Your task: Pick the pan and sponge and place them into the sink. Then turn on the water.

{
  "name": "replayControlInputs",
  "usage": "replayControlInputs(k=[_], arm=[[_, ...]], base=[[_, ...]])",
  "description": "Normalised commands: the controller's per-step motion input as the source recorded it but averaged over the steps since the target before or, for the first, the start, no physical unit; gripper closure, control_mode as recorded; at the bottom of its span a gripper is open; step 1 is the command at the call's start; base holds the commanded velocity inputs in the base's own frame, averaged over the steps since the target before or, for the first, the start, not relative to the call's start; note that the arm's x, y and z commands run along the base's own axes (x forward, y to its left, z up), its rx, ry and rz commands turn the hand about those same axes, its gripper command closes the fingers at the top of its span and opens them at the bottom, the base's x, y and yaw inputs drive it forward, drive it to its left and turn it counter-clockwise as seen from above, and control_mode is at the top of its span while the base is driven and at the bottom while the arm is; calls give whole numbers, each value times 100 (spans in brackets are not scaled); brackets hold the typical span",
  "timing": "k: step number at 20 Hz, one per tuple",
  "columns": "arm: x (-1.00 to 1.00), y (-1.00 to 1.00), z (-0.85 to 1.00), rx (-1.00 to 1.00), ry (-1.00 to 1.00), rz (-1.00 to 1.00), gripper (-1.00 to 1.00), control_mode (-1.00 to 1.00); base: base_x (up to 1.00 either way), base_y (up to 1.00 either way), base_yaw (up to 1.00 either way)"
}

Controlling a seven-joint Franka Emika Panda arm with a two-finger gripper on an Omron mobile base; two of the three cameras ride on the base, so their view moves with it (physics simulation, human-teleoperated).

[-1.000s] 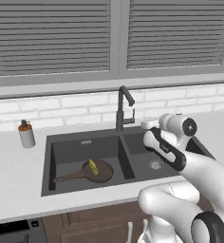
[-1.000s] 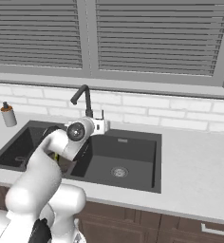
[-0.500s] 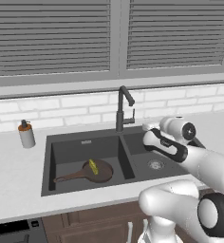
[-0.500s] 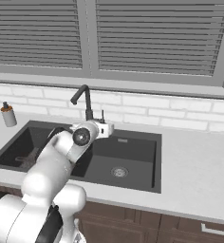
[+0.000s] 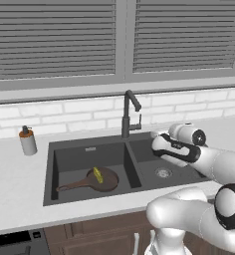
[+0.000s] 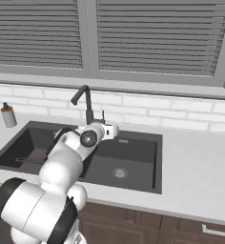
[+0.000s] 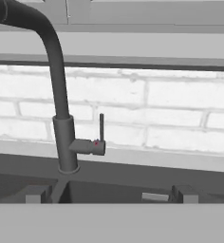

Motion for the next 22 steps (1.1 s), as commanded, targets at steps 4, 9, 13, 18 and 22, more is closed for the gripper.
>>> replayControlInputs(k=[4,9,13,18,22], arm=[[26,-11,-2,2,0,0,-100,-100],[29,-4,-5,0,0,0,-100,-100],[28,0,-7,0,0,0,-100,-100],[25,0,-7,0,0,0,-100,-100],[34,2,-14,0,-2,0,-100,-100]], base=[[0,0,0],[0,0,0],[0,0,0],[0,0,0],[0,0,0]])
